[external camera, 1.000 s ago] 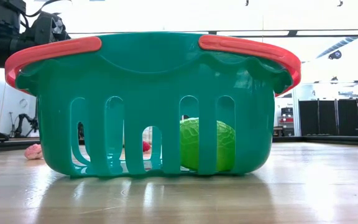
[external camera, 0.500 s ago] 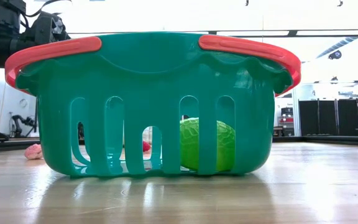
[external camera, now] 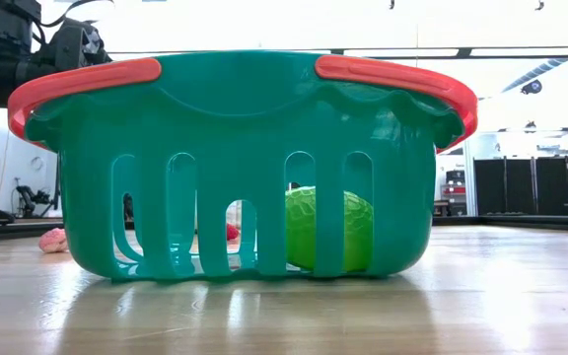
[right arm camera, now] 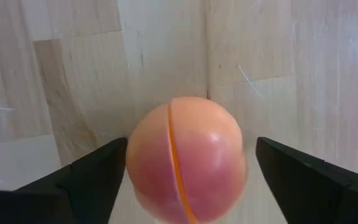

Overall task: Pick and placing Produce into tupperware
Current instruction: Put the large pink peach into the blue bin

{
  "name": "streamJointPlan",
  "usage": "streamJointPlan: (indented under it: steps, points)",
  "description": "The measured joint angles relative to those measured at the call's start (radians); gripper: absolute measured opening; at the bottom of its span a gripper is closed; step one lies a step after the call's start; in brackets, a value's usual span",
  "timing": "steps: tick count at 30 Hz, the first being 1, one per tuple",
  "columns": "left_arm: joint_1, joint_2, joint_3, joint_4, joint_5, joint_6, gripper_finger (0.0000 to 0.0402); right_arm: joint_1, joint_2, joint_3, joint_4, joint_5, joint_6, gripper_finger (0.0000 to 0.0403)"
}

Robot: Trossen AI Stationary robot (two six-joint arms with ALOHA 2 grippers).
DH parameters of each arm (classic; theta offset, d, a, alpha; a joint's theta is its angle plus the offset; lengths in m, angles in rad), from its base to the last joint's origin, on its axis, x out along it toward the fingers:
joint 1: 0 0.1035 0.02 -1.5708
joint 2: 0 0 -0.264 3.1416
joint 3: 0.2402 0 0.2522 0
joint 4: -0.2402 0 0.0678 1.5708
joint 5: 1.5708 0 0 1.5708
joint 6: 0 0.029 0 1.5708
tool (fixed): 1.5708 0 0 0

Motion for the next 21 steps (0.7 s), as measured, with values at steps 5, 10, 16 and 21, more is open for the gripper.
streamJointPlan:
  steps: [5, 10, 16, 21]
  points:
    - [0.000, 0.000, 0.000, 0.000, 0.000, 0.000, 0.0173, 0.000, 0.000, 0.000, 0.004, -0.003, 0.000, 0.0301]
    - [0.000, 0.000, 0.000, 0.000, 0.000, -0.002, 0.0173, 0.000, 0.001, 0.001, 0.004, -0.006, -0.001, 0.0263]
    - [0.000, 0.000, 0.000, 0.000, 0.000, -0.003, 0.0173, 0.000, 0.001, 0.001, -0.003, -0.002, -0.003, 0.0229]
    - [0.000, 0.000, 0.000, 0.000, 0.000, -0.003, 0.0173, 0.000, 0.001, 0.001, -0.005, -0.002, -0.003, 0.0233]
